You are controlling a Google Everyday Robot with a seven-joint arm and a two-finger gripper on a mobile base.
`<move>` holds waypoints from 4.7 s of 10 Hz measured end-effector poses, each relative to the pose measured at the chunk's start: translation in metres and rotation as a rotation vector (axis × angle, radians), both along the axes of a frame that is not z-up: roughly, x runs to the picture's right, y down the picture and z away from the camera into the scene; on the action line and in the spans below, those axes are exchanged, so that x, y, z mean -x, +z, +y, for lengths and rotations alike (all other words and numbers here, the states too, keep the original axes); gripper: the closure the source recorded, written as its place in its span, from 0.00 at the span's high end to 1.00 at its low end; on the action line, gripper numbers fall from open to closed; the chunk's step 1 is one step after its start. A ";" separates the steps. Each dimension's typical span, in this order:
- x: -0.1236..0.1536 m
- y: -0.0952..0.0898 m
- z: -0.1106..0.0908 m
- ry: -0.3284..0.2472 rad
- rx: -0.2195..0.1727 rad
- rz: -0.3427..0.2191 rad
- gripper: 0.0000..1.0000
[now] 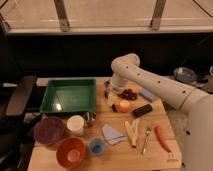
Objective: Wipe red bowl with brush
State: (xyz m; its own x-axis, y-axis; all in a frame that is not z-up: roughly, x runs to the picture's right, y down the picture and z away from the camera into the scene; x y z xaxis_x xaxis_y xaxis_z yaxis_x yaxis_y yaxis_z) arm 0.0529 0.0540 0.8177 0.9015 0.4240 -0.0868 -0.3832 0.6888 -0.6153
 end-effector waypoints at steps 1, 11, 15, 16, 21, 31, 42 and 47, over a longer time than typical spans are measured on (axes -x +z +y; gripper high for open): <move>0.001 0.000 0.000 0.000 0.000 -0.002 0.65; -0.028 0.052 0.009 0.068 0.032 0.043 0.65; -0.015 0.083 0.014 0.067 0.053 0.045 0.65; -0.011 0.093 0.018 0.072 0.065 0.044 0.65; 0.009 0.124 0.044 0.094 0.150 0.040 0.59; -0.010 0.112 0.032 0.123 0.097 0.135 0.00; -0.093 -0.007 -0.067 0.263 -0.161 0.197 0.00; -0.021 -0.049 -0.055 0.045 -0.156 -0.094 0.00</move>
